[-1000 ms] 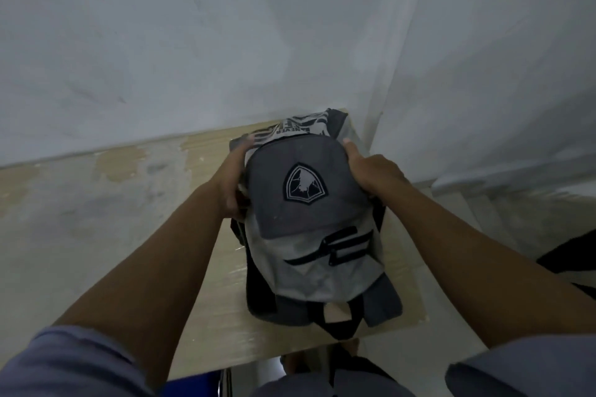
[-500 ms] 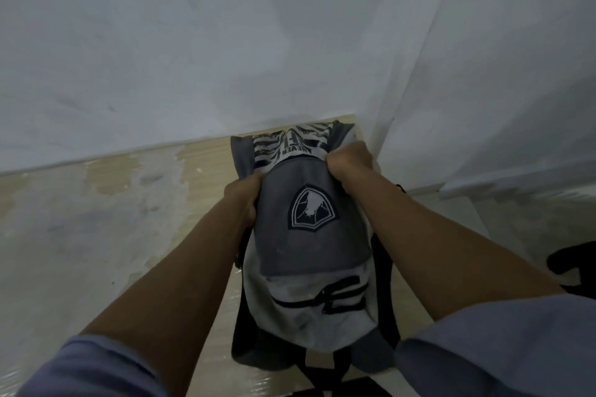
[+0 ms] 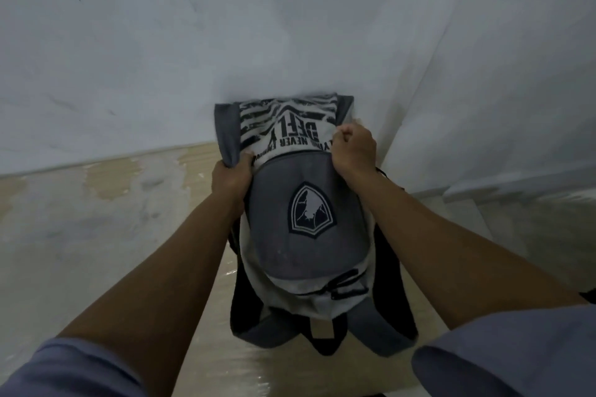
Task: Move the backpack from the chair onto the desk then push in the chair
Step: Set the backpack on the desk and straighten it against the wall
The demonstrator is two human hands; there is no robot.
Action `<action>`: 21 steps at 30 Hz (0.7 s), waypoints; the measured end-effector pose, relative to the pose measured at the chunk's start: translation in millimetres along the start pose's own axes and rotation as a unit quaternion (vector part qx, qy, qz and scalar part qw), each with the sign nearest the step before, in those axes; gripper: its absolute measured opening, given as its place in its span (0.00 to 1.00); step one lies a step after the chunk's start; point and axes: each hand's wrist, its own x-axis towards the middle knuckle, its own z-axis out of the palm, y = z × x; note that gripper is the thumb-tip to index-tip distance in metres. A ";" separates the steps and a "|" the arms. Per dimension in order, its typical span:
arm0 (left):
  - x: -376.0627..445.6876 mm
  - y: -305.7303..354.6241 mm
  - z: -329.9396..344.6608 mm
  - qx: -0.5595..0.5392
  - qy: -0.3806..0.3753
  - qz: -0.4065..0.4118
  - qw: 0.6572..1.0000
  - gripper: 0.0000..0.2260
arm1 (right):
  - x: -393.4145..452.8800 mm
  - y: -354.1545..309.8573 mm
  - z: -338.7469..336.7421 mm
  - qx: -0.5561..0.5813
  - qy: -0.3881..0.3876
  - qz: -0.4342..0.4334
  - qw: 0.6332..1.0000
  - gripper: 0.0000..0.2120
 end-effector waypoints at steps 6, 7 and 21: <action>-10.7 -29.7 10.8 0.149 0.058 -0.051 0.986 0.43 | -18.9 29.8 5.1 -0.006 -0.079 0.001 0.997 0.09; -16.9 -29.6 15.7 0.177 0.073 -0.046 0.981 0.41 | -22.2 34.6 1.2 -0.007 -0.084 -0.003 0.996 0.08; -78.6 -30.3 121.9 0.536 -0.002 0.334 0.776 0.36 | -72.1 144.0 -64.2 -0.142 -0.038 0.159 0.976 0.13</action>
